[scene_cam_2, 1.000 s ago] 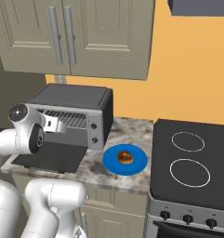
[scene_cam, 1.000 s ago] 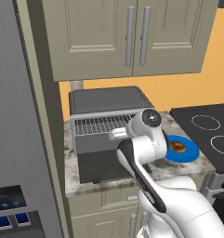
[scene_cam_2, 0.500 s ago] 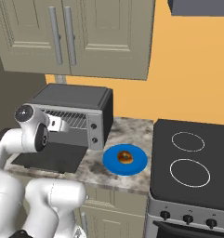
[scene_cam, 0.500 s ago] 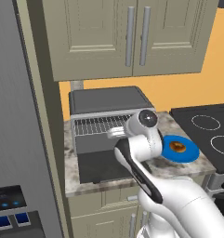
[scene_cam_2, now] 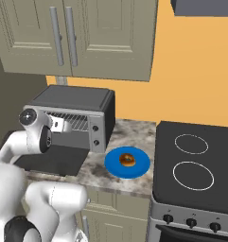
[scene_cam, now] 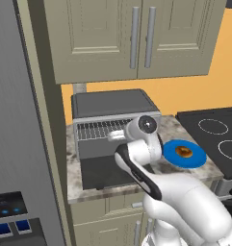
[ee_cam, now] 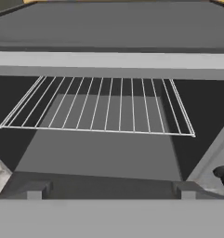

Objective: Pick up the bagel from the plate, place it on the toaster oven rack, close the door, and set the timer.

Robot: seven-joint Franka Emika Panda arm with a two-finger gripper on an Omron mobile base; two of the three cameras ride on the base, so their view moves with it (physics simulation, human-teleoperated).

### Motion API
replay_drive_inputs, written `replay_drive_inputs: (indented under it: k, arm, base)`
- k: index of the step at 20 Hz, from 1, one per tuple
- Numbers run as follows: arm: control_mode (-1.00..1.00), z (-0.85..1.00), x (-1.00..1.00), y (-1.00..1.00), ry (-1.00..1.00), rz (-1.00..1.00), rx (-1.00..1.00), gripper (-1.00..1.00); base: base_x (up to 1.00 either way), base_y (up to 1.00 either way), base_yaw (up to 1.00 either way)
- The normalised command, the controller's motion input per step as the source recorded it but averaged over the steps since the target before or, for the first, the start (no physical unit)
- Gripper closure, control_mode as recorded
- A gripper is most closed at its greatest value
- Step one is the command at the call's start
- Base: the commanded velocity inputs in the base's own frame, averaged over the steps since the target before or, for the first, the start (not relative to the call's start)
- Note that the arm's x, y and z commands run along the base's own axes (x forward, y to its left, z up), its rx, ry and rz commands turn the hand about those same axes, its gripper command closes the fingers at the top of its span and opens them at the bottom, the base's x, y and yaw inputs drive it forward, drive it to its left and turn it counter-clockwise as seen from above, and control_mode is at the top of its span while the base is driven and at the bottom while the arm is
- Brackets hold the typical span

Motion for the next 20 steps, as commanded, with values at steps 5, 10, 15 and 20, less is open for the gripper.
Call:
replay_drive_inputs:
  k: [5, 10, 15, 20]
  arm:
    - [-1.00, -0.11, 0.23, 0.02, -0.08, 0.00, 0.00, -1.00]
    - [-1.00, -0.18, 0.29, 0.02, -0.01, 0.00, 0.00, -1.00]
    - [-1.00, -0.09, 0.32, 0.02, 0.00, 0.00, 0.00, -1.00]
    - [-1.00, 0.00, 0.27, 0.00, 0.00, 0.00, 0.00, -1.00]
  base:
    - [0.00, 0.00, 0.00]
    - [0.00, 0.00, 0.00]
    - [0.00, 0.00, 0.00]
    - [0.00, 0.00, 0.00]
